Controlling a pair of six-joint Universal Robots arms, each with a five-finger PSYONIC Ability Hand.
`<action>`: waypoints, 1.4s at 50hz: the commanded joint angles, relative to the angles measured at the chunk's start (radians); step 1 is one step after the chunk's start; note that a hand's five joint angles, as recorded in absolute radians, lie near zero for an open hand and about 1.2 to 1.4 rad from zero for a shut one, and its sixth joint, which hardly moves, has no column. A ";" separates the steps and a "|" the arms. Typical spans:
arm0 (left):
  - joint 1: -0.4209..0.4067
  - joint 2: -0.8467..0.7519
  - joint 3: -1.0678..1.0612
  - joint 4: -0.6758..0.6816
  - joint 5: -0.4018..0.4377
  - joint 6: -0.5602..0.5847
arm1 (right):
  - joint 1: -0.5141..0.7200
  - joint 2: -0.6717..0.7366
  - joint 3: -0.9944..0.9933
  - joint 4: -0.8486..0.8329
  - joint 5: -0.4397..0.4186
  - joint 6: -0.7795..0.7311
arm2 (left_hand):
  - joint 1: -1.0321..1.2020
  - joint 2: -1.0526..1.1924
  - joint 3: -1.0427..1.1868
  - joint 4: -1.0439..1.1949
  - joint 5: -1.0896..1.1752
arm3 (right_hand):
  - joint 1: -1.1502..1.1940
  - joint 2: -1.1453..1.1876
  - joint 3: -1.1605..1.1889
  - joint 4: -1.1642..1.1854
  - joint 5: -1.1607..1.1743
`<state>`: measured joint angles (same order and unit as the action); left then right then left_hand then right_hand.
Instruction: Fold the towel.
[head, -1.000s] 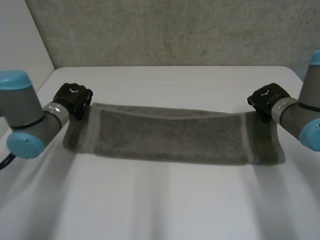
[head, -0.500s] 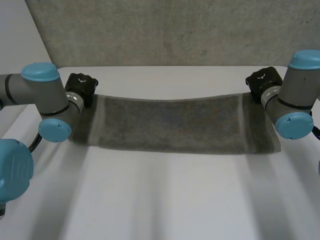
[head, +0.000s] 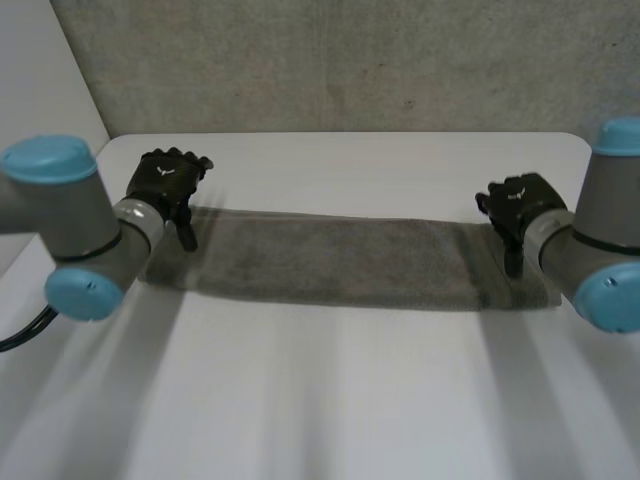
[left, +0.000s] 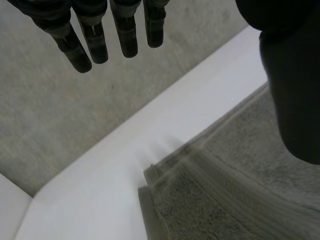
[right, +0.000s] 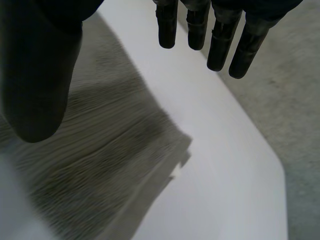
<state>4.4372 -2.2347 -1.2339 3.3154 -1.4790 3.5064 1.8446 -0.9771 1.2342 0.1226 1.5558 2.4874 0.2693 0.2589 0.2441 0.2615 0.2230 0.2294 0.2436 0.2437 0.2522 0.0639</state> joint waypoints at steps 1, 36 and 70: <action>0.002 0.173 -0.303 0.190 0.023 -0.001 | -0.028 -0.055 0.161 -0.006 -0.026 -0.010 | -0.073 -0.063 -0.048 -0.066 -0.202 | -0.055 -0.069 -0.069 -0.078 -0.064; -0.015 0.204 -0.409 0.220 0.017 -0.006 | -0.205 0.020 0.185 -0.143 -0.043 -0.024 | -0.073 -0.063 -0.048 -0.066 -0.202 | 1.167 1.153 1.153 1.144 1.158; -0.016 0.257 -0.418 0.220 0.011 -0.029 | 0.341 -0.031 -0.088 -0.242 0.006 -0.203 | -0.073 -0.063 -0.048 -0.066 -0.202 | 1.167 1.153 1.153 1.144 1.158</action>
<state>4.4214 -1.9770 -1.6511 3.5358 -1.4668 3.4768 1.9566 -1.0482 1.1349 -0.0915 1.5898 2.2790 0.2693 0.2589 0.2441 0.2615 0.2230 1.3199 1.3106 1.3380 1.3370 1.1659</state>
